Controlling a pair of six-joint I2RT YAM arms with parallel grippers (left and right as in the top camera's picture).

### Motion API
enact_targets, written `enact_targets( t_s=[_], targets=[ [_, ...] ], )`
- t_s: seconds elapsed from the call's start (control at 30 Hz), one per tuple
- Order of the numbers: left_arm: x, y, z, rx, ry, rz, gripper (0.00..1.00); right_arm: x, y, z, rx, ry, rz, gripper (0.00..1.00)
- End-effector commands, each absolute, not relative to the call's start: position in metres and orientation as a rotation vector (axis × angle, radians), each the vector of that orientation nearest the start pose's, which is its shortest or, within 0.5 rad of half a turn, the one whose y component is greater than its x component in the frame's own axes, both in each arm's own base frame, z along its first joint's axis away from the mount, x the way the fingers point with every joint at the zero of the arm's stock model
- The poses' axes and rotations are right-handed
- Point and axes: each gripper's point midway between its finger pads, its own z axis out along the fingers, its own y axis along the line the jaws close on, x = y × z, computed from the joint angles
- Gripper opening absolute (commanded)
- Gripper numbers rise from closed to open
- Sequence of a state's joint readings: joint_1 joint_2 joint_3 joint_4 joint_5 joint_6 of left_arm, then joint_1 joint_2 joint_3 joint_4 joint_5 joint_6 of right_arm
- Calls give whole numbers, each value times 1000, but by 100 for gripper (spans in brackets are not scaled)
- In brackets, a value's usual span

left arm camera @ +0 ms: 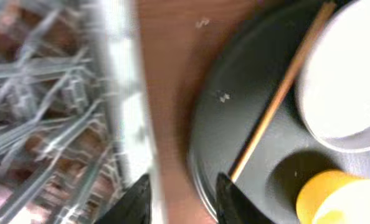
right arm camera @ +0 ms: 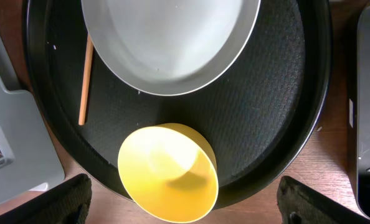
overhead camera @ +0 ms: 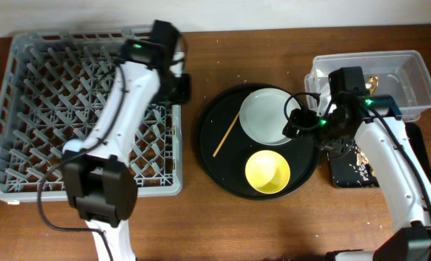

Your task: Sort waste into correct bins and load items into the dishwasher rack

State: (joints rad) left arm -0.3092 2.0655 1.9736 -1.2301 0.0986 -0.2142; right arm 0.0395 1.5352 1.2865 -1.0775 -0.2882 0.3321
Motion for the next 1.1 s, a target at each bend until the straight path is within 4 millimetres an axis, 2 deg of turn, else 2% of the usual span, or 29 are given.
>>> enact_targets(
  t_s=[0.0,0.03,0.1,0.2,0.27,0.4,0.5,0.57,0.6,0.63,0.7,0.8,0.83,0.87,0.93,1.0,1.07],
  targets=[
    [406,-205,99,657,2844,-152,38,320,57,147,374,2880,463,96],
    [395,-227,69,800,2792,-145,44,320,57,147,374,2880,463,96],
    [387,-242,44,877,2739,-157,45,320,57,147,374,2880,464,96],
    [376,-259,19,926,2684,-177,46,320,57,146,374,2881,464,96],
    [369,-261,8,942,2677,-170,46,320,57,146,374,2881,464,96],
    [368,-260,4,924,2693,-172,43,320,57,146,374,2881,464,96],
    [366,-258,-3,914,2716,-160,32,320,57,146,374,2881,464,96],
    [368,-254,-3,864,2732,-139,16,320,57,146,374,2883,464,96],
    [369,-254,-3,863,2732,-134,14,319,57,146,376,2886,464,96],
    [371,-250,-2,855,2728,-97,13,318,57,146,376,2889,463,96],
    [384,-231,0,827,2692,99,13,318,57,146,376,2888,463,96],
    [376,-227,-6,858,2723,130,8,318,57,146,377,2888,463,96],
    [375,-226,-6,863,2729,134,3,318,57,146,376,2888,463,96],
    [374,-226,3,857,2745,139,0,318,57,146,376,2888,463,96],
    [386,-230,44,815,2741,129,0,318,57,146,376,2888,463,96],
    [404,-224,112,638,2726,88,0,318,57,146,376,2888,463,96],
    [412,-200,164,408,2733,56,1,318,57,146,376,2889,463,96]
  ],
)
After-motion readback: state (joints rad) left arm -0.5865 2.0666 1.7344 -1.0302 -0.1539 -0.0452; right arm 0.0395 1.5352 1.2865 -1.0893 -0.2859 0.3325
